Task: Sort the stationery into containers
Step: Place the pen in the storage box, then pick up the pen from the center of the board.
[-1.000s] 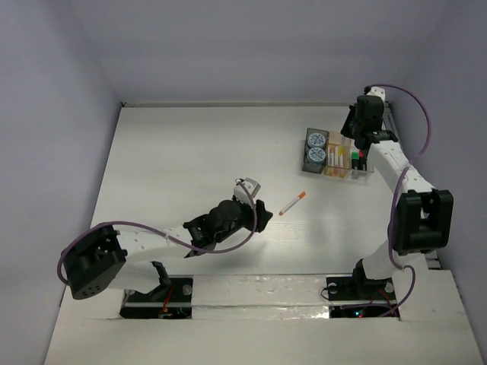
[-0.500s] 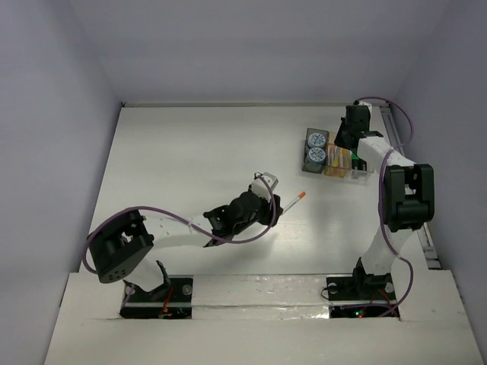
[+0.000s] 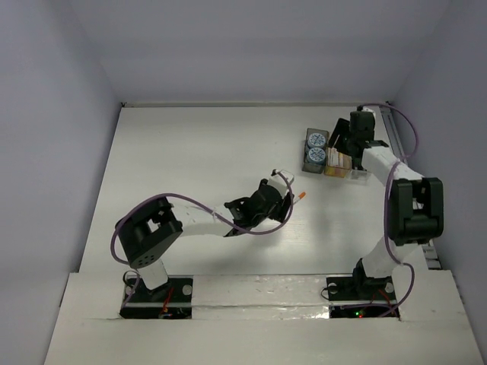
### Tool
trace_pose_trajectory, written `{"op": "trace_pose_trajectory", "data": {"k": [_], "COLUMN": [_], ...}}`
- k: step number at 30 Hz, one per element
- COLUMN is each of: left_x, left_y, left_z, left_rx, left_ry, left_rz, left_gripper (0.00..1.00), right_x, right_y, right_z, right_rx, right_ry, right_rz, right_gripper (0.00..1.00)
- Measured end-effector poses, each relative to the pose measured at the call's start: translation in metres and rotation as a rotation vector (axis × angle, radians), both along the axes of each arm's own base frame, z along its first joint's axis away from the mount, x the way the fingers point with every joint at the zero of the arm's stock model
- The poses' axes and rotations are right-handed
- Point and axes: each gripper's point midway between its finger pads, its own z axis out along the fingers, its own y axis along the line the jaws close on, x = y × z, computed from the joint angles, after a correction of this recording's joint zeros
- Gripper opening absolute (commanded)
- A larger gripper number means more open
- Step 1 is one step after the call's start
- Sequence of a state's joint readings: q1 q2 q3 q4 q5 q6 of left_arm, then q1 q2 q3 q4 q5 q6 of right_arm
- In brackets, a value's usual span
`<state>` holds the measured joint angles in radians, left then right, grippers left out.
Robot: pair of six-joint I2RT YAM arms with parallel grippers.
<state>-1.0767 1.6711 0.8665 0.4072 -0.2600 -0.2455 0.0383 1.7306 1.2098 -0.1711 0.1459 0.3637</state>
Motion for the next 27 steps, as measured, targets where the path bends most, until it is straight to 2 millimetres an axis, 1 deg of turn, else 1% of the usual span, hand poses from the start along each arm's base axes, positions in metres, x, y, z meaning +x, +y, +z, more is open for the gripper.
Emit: {"op": "trace_pose_trajectory", "data": {"k": [2, 3, 6, 8, 11, 14, 18, 21, 23, 27], "left_x": [0.003, 0.004, 0.009, 0.013, 0.021, 0.026, 0.033, 0.035, 0.034, 0.036], "left_y": [-0.002, -0.002, -0.002, -0.003, -0.002, 0.002, 0.005, 0.001, -0.007, -0.024], "left_z": [-0.003, -0.003, -0.005, -0.006, -0.012, -0.022, -0.037, -0.044, -0.048, -0.046], "left_rx": [0.022, 0.029, 0.049, 0.064, 0.088, 0.108, 0.137, 0.145, 0.139, 0.119], "left_ry": [-0.004, -0.007, -0.013, -0.018, -0.022, -0.005, 0.025, 0.043, 0.058, 0.067], "left_rz": [0.001, 0.001, -0.002, -0.006, -0.005, -0.013, -0.022, -0.037, -0.067, -0.105], "left_gripper": [0.55, 0.55, 0.55, 0.55, 0.54, 0.54, 0.54, 0.54, 0.54, 0.54], "right_x": [-0.010, -0.016, -0.042, -0.058, -0.079, -0.094, -0.113, -0.122, -0.125, -0.128], "right_y": [0.007, 0.012, 0.027, 0.034, 0.043, 0.049, 0.054, 0.057, 0.059, 0.062], "right_z": [0.020, 0.033, 0.074, 0.097, 0.125, 0.146, 0.159, 0.162, 0.157, 0.137], "right_rx": [0.039, 0.066, 0.152, 0.193, 0.238, 0.263, 0.282, 0.290, 0.296, 0.311], "right_ry": [-0.060, -0.106, -0.251, -0.328, -0.415, -0.475, -0.518, -0.528, -0.520, -0.469], "right_rz": [0.016, 0.031, 0.080, 0.110, 0.149, 0.184, 0.216, 0.232, 0.241, 0.252], "right_gripper": [0.69, 0.69, 0.68, 0.68, 0.69, 0.69, 0.69, 0.69, 0.69, 0.69]}}
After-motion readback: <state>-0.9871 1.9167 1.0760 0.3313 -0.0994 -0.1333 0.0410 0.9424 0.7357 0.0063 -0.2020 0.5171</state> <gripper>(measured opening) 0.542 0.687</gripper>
